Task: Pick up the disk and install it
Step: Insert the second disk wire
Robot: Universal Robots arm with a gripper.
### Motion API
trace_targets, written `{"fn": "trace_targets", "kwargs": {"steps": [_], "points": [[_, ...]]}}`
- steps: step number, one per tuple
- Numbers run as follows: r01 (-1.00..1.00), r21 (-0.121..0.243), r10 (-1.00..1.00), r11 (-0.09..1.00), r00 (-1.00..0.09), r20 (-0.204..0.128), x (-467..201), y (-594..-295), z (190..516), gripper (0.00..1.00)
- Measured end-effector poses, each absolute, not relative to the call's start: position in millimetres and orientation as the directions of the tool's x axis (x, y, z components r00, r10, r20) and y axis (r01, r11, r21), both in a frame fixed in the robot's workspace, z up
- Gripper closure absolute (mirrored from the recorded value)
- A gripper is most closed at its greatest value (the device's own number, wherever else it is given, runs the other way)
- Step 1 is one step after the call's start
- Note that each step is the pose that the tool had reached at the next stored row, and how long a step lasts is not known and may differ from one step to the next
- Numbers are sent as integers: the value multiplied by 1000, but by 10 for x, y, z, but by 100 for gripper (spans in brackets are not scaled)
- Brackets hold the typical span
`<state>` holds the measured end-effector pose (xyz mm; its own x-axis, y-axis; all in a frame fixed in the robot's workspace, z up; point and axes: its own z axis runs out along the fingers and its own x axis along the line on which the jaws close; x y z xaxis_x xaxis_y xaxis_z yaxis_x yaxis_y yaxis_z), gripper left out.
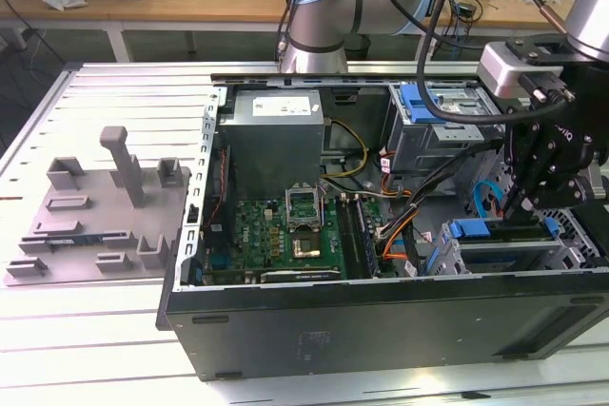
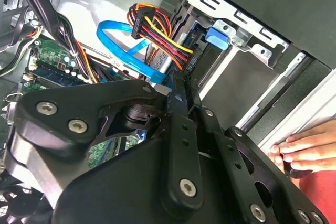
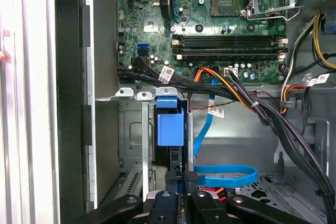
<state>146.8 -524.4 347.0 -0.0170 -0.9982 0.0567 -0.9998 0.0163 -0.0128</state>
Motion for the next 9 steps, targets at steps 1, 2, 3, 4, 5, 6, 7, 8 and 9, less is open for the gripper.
{"fn": "trace_targets", "kwargs": {"steps": [1, 2, 3, 4, 5, 6, 7, 8, 9], "points": [[-1000, -13, -998, 15, -16, 57, 1471, -5243, 3467, 84], [-1000, -13, -998, 14, -15, 57, 1471, -5243, 3465, 84], [-1000, -13, -998, 13, -14, 57, 1471, -5243, 3463, 84], [-1000, -13, -998, 12, -13, 57, 1471, -5243, 3461, 84], [-1000, -13, -998, 12, -12, 57, 1471, -5243, 3458, 84], [-1000, -13, -998, 11, -11, 57, 1471, -5243, 3456, 84], [-1000, -13, -998, 10, -11, 57, 1471, -5243, 3455, 84], [-1000, -13, -998, 10, -10, 57, 1472, -5243, 3453, 84], [-1000, -13, -998, 9, -9, 57, 1472, -5243, 3451, 84]]}}
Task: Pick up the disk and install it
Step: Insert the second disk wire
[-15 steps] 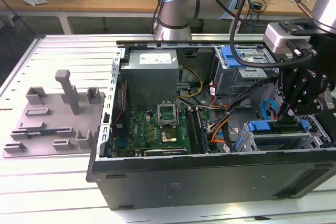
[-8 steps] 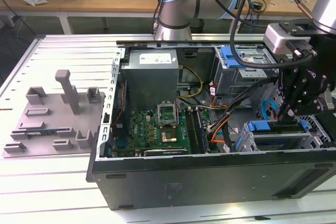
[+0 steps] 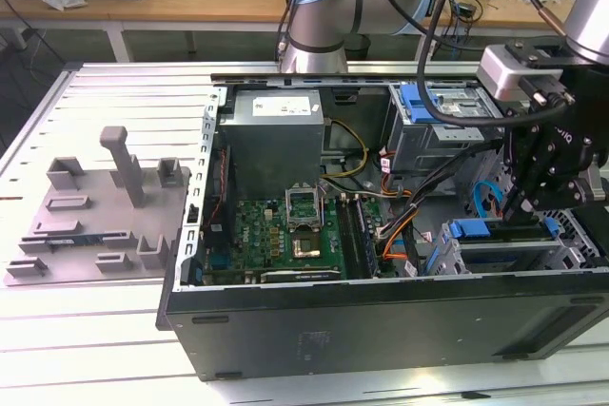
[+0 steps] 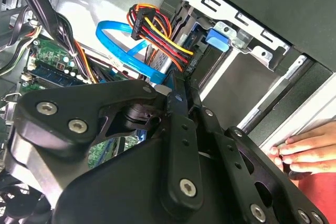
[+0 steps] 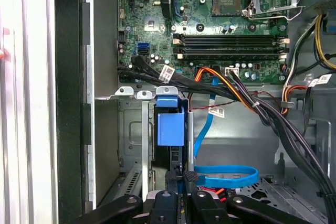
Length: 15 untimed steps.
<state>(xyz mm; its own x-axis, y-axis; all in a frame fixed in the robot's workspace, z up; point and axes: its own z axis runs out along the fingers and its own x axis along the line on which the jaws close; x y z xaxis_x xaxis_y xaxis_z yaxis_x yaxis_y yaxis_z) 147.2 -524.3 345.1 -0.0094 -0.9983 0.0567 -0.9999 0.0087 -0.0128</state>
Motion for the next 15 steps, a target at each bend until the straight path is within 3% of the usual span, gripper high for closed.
{"fn": "trace_targets", "kwargs": {"steps": [15], "points": [[-1000, -13, -998, -4, 4, 57, 1471, -5243, 3406, 84]]}}
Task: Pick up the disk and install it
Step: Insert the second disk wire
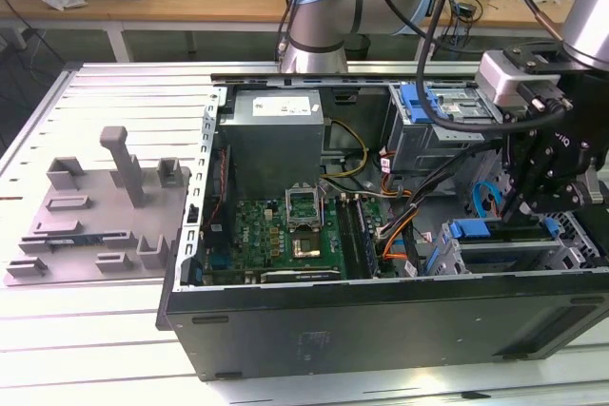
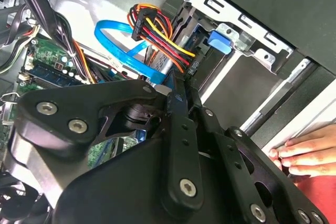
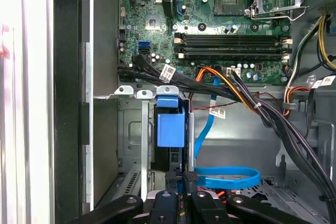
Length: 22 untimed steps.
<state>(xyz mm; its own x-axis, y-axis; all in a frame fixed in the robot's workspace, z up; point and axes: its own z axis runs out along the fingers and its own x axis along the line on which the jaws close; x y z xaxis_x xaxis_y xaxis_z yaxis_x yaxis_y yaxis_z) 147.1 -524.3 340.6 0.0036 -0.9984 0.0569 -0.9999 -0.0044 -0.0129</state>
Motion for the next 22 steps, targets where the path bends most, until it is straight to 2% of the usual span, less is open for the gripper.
{"fn": "trace_targets", "kwargs": {"steps": [17, 19, 22], "points": [[-1000, -14, -998, -8, 7, 54, 1446, -5243, 3379, 82], [-1000, -14, -998, -8, 7, 57, 1447, -5243, 3449, 70], [-1000, -15, -998, -8, 7, 57, 1447, -5243, 3554, 70]]}}
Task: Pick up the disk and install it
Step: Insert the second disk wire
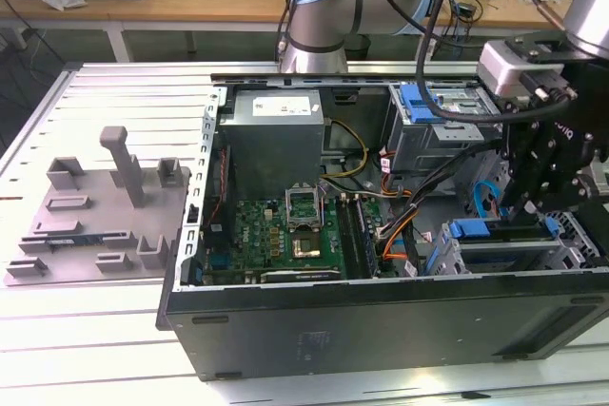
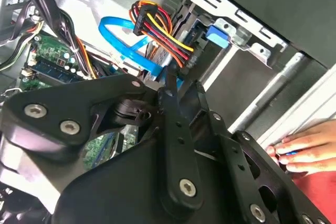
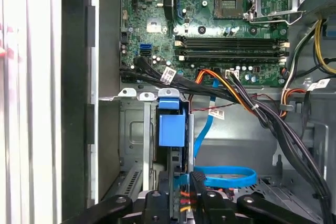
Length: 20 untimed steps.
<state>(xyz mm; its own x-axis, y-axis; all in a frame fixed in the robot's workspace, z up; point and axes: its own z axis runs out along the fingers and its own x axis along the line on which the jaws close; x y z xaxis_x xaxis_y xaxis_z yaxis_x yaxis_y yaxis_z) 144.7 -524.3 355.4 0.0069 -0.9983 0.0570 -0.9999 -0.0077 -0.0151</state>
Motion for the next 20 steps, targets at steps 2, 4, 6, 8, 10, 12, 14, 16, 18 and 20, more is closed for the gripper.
{"fn": "trace_targets", "kwargs": {"steps": [2, 4, 6, 8, 10, 12, 14, 16, 18, 20], "points": [[-1000, -15, -998, -8, 7, 58, 1447, -5244, 3624, 70], [-1000, -15, -998, -8, 7, 64, 1447, -5243, 3666, 70], [-1000, -15, -997, -8, 7, 72, 1446, -5243, 3709, 70], [-1000, -14, -997, -8, 7, 82, 1446, -5239, 3742, 70], [-1000, -14, -996, -8, 7, 92, 1437, -5217, 3759, 72], [-1000, -14, -994, -9, 7, 110, 1381, -5176, 3770, 89], [-1000, -14, -992, -9, 7, 122, 1309, -5152, 3770, 89], [-1000, -14, -991, -9, 7, 132, 1257, -5133, 3770, 89], [-1000, -14, -991, -9, 7, 137, 1245, -5122, 3770, 89], [-1000, -14, -990, -9, 7, 138, 1244, -5120, 3770, 89]]}}
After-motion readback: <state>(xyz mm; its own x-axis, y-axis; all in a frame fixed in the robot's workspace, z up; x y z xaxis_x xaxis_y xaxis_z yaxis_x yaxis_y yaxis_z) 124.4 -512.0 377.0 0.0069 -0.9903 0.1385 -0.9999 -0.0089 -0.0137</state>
